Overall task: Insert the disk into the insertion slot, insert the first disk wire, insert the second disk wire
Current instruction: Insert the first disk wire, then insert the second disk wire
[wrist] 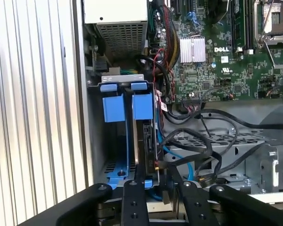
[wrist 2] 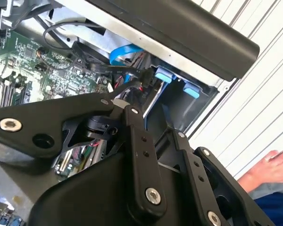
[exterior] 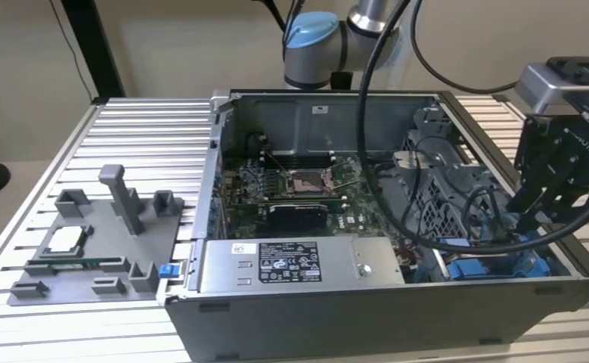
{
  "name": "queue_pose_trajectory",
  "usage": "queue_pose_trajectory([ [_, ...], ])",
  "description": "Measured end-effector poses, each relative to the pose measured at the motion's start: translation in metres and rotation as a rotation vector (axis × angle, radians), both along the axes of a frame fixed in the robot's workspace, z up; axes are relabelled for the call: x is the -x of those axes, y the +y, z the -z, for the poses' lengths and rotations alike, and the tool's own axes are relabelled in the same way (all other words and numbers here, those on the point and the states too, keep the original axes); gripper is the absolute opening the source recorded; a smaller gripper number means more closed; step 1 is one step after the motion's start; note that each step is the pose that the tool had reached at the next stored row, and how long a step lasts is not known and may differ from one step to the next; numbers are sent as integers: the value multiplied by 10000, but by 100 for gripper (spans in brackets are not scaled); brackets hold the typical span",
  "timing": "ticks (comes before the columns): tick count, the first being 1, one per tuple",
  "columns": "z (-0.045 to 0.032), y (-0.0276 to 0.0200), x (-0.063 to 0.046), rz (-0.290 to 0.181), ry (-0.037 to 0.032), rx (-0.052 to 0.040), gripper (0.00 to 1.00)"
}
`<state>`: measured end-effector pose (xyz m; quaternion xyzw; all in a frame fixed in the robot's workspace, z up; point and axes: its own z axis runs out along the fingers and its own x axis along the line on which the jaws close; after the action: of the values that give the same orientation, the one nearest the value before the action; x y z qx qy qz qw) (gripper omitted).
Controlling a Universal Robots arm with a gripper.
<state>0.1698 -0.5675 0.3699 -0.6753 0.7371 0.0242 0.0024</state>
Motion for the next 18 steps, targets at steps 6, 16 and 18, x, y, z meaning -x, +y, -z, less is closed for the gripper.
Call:
queue_pose_trajectory([
  [6, 0, 0, -149, 0, 169, -1, 100],
  [16, -1, 1, -211, 0, 287, 0, 100],
  [18, 0, 1, -211, -1, 287, 0, 100],
])
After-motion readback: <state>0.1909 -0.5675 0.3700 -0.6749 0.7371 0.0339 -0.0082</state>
